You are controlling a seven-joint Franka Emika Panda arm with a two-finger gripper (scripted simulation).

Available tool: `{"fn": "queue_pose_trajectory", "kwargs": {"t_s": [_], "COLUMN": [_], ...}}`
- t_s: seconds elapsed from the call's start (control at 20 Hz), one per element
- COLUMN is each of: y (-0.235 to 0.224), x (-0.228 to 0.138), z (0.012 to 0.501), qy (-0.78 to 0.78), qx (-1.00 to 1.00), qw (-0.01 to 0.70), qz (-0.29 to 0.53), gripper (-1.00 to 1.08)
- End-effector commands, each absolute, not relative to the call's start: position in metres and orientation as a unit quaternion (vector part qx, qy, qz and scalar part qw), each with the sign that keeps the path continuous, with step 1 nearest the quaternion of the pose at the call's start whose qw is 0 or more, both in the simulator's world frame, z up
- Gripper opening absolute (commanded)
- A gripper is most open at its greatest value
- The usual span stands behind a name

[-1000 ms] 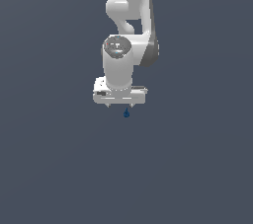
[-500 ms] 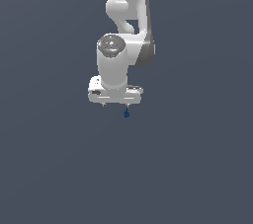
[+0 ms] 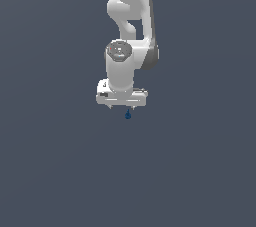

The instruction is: Pick up the object and move it to a goal position.

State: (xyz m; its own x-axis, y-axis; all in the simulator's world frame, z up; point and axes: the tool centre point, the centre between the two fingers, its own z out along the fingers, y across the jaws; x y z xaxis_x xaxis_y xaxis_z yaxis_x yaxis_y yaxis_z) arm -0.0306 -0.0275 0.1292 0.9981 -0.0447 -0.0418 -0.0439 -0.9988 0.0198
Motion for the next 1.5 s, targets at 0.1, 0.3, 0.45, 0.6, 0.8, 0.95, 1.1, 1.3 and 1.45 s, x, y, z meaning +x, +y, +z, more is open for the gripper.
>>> {"fn": "queue_pose_trajectory", "kwargs": {"t_s": [0.1, 0.3, 0.45, 0.6, 0.8, 0.95, 1.1, 1.3, 1.45], "y": [-0.015, -0.007, -0.003, -0.001, -0.001, -0.001, -0.001, -0.001, -0.001], "x": [-0.042, -0.05, -0.054, -0.056, -0.056, -0.056, -0.057, -0.058, -0.057], "z": [0.112, 0.101, 0.096, 0.093, 0.093, 0.087, 0.076, 0.056, 0.047], "qy": [-0.03, -0.036, -0.039, -0.04, -0.04, -0.04, -0.04, -0.04, -0.041], "qx": [0.999, 0.999, 0.999, 0.999, 0.999, 0.999, 0.999, 0.999, 0.999], "qw": [0.005, 0.002, 0.001, 0.0, 0.0, 0.0, 0.0, 0.0, 0.0], "qz": [-0.011, -0.005, -0.002, 0.0, -0.001, -0.001, -0.001, 0.0, 0.0], "gripper": [1.0, 1.0, 1.0, 1.0, 1.0, 1.0, 1.0, 1.0, 1.0]}}
